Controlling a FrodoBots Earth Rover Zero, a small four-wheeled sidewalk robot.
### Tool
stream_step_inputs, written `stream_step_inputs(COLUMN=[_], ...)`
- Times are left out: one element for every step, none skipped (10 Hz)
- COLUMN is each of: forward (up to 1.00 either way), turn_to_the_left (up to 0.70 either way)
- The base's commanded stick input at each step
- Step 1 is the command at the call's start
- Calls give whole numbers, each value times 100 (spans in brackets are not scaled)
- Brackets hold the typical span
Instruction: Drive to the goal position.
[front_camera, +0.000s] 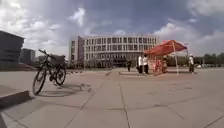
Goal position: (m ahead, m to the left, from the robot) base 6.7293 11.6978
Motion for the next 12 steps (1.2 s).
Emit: stream_step_inputs(forward=[0, 0, 5, 2, 4, 21, 83, 98, 100, 100, 100, 100], turn_to_the_left=[7, 15, 2, 1, 0, 0, -2, -3, -1, 0, 0, 0])
